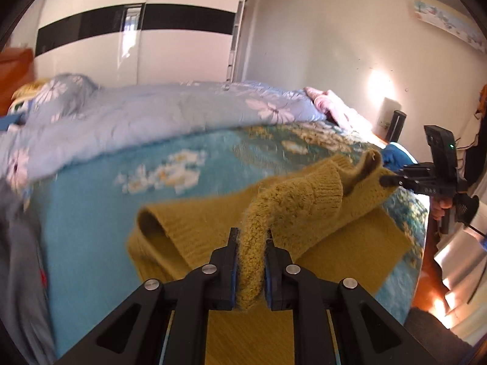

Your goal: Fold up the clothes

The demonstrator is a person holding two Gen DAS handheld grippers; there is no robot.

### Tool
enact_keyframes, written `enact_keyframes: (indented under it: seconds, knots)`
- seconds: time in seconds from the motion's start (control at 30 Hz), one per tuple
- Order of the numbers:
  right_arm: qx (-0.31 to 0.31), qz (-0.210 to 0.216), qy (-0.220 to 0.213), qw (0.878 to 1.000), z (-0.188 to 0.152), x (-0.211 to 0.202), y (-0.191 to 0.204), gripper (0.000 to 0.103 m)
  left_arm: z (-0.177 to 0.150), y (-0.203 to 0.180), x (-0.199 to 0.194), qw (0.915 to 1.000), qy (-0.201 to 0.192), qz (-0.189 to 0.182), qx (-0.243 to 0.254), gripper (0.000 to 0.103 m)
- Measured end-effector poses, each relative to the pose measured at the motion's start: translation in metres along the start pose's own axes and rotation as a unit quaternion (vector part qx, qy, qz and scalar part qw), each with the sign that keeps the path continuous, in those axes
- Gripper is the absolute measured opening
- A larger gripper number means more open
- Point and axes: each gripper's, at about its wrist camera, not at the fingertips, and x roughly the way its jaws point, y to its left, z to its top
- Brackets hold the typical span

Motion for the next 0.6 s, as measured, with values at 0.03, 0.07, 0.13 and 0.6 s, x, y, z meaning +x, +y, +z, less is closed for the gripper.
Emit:
enact_keyframes:
  seconds: [0.03, 0.07, 0.13, 0.6]
  knots:
    - [0.001, -0.001, 0.004, 1.0, -0.009, -0.001, 0.004, 0.011, -0.01, -0.005, -0.002, 1.0, 0.003, 0.003, -0.003, 0.015]
    - [0.006, -0.001, 0.008, 1.0, -0.017, -0.002, 0.006, 0.011, -0.019, -0.009, -0.005, 0.9999, 0.006, 0.006, -0.005, 0.016]
    - [0.017, -0.001, 0.016, 1.0, -0.033, -0.003, 0.011, 0.011, -0.036, -0.014, -0.008, 0.9997, 0.011, 0.002, -0.023, 0.016]
    - [0.049, -0.036, 0.05, 0.997, -0.076, -0.006, 0.029, 0.025, -0.092, -0.015, -0.026, 0.9909, 0.022, 0.054, -0.121, 0.054]
